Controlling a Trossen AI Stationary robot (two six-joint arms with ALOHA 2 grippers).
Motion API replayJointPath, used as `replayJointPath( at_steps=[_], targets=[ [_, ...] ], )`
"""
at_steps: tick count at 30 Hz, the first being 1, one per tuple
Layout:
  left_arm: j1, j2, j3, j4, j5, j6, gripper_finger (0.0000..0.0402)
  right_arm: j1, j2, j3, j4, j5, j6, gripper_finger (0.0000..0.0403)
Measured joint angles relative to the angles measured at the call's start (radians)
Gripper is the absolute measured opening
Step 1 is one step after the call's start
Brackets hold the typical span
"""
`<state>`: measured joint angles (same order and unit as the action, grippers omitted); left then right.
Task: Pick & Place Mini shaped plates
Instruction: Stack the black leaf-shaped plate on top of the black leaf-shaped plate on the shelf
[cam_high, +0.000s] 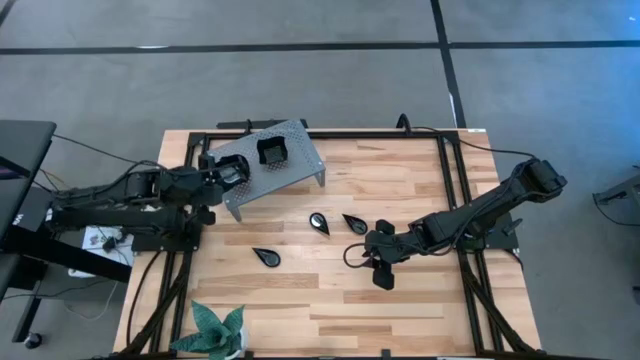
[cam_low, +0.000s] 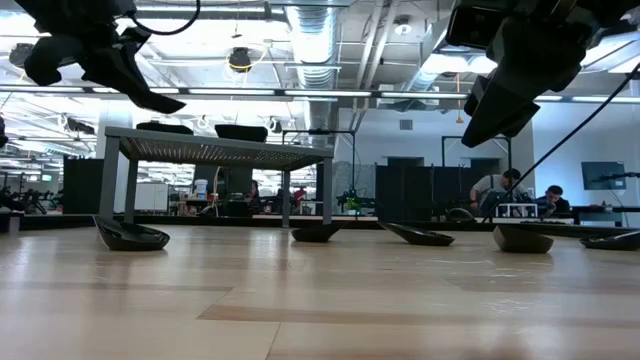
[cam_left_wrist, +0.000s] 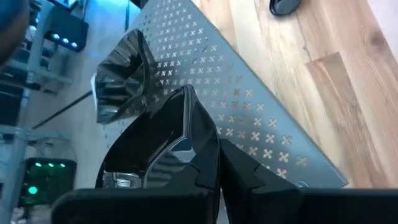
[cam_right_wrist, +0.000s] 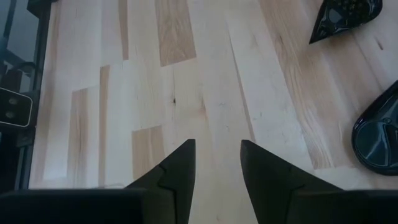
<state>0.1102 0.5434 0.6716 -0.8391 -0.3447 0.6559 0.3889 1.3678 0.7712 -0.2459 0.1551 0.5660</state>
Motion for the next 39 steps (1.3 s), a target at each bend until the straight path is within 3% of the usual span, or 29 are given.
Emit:
replayJointPath(
  at_steps=[8,14,21,31,34,39],
  targets=[
    [0.130,0.000,0.000,0.004,0.033,0.002,0.0008,-0.001,0.000,0.000,-0.001,0.000,0.000,0.0123],
    [0.187,0.009,0.000,0.013,0.161,0.002,0.0010,-0.024,0.000,0.000,0.000,-0.004,-0.049,0.0123],
    [0.225,0.028,0.000,0.022,0.163,0.002,0.0011,-0.059,0.001,0.000,-0.001,-0.075,-0.078,0.0123],
    [0.267,0.047,-0.023,0.063,0.163,-0.006,0.0022,-0.064,0.001,0.000,-0.004,-0.080,-0.079,0.0123],
    [0.279,0.051,-0.084,0.115,0.132,-0.005,0.0036,-0.064,0.001,0.000,-0.004,-0.080,-0.079,0.0123],
    [0.248,0.044,-0.102,0.148,-0.054,-0.002,0.0065,-0.064,0.001,0.000,-0.004,-0.080,-0.079,0.0123]
  ],
)
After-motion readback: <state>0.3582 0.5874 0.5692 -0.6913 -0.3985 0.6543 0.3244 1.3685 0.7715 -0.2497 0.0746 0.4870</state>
